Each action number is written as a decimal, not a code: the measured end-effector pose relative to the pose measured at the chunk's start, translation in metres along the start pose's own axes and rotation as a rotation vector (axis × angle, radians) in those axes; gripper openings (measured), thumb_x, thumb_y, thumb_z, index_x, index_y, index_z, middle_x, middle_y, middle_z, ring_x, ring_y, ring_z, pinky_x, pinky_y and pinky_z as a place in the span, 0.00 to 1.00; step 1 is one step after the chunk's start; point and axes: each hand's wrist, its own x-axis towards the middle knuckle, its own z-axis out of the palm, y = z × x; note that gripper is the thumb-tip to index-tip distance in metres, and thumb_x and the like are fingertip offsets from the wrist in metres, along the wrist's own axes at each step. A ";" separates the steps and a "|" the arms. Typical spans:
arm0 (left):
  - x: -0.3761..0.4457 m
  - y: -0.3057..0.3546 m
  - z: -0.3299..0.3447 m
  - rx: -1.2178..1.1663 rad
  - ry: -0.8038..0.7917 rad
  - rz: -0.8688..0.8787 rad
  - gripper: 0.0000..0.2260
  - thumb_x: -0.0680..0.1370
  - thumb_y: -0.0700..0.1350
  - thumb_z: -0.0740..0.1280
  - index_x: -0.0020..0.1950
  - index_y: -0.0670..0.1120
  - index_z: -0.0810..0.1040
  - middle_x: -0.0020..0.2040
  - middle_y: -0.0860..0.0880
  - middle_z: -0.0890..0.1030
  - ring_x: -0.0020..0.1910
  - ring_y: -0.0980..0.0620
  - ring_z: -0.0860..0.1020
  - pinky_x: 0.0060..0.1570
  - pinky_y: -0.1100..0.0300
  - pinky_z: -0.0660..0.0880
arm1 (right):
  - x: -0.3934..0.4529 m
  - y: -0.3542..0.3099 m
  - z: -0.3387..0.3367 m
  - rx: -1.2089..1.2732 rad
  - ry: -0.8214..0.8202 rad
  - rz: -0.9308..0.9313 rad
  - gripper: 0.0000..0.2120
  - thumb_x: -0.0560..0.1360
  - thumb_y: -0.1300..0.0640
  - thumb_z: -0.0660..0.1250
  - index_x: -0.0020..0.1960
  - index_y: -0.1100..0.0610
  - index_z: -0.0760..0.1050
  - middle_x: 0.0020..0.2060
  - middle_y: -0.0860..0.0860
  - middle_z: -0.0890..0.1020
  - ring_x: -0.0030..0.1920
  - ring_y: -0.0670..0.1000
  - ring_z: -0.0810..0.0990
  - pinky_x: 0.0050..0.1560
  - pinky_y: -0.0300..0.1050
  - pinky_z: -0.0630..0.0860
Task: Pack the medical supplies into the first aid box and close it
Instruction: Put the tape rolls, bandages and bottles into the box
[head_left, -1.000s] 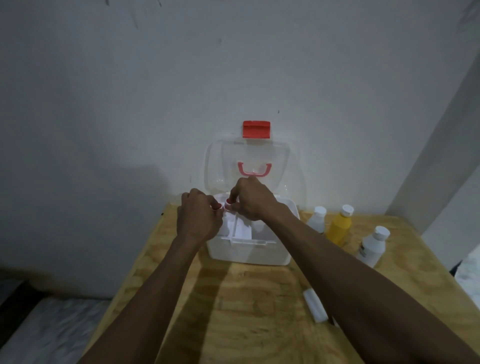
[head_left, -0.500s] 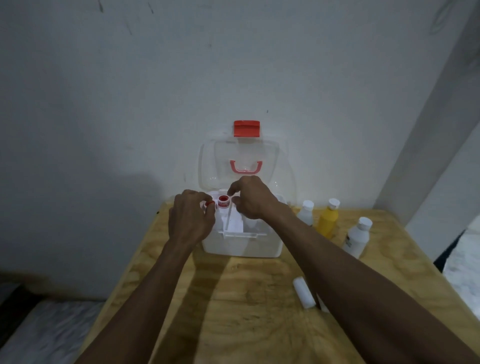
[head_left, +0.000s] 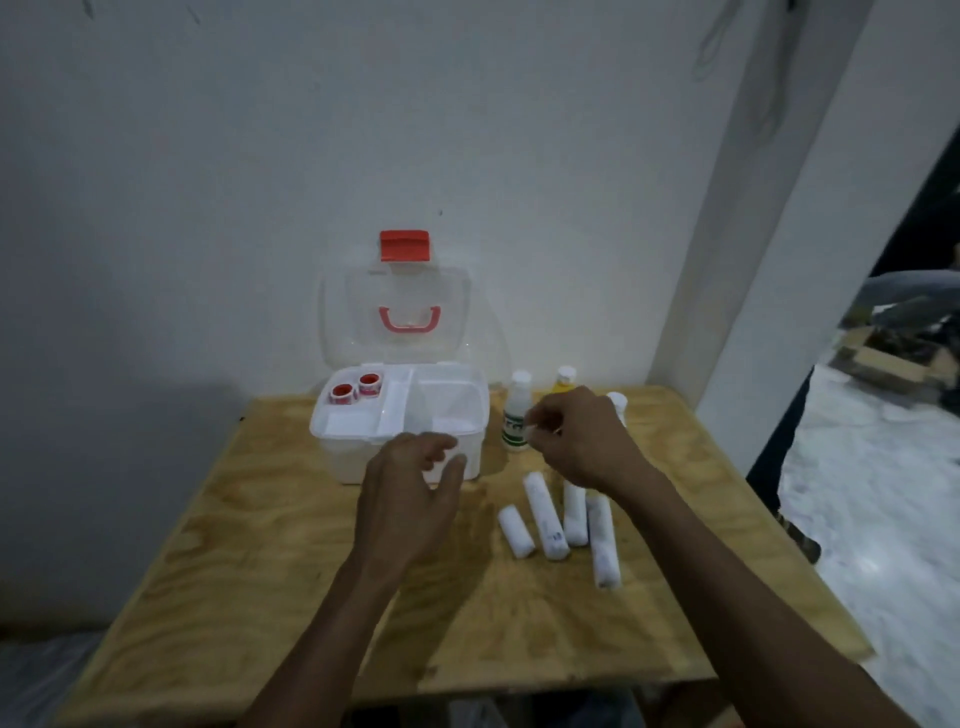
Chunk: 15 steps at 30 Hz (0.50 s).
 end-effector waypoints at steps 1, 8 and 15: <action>-0.006 0.002 0.010 0.001 -0.060 -0.015 0.10 0.74 0.48 0.71 0.54 0.47 0.83 0.47 0.49 0.84 0.44 0.55 0.80 0.46 0.57 0.80 | -0.006 0.009 0.003 -0.037 -0.023 0.033 0.10 0.72 0.59 0.70 0.52 0.59 0.84 0.49 0.56 0.86 0.47 0.53 0.84 0.50 0.43 0.78; -0.020 0.001 0.061 0.184 -0.375 -0.231 0.18 0.71 0.60 0.68 0.56 0.52 0.80 0.49 0.50 0.84 0.49 0.51 0.82 0.44 0.56 0.78 | -0.023 0.035 0.035 -0.209 -0.181 0.126 0.16 0.72 0.53 0.72 0.54 0.63 0.77 0.52 0.57 0.78 0.53 0.56 0.78 0.49 0.49 0.76; -0.016 0.000 0.068 0.227 -0.440 -0.234 0.17 0.68 0.64 0.65 0.45 0.54 0.83 0.42 0.53 0.85 0.43 0.51 0.82 0.41 0.54 0.80 | -0.013 0.038 0.049 -0.233 -0.156 0.138 0.15 0.69 0.53 0.74 0.37 0.56 0.68 0.37 0.52 0.74 0.38 0.51 0.74 0.27 0.38 0.61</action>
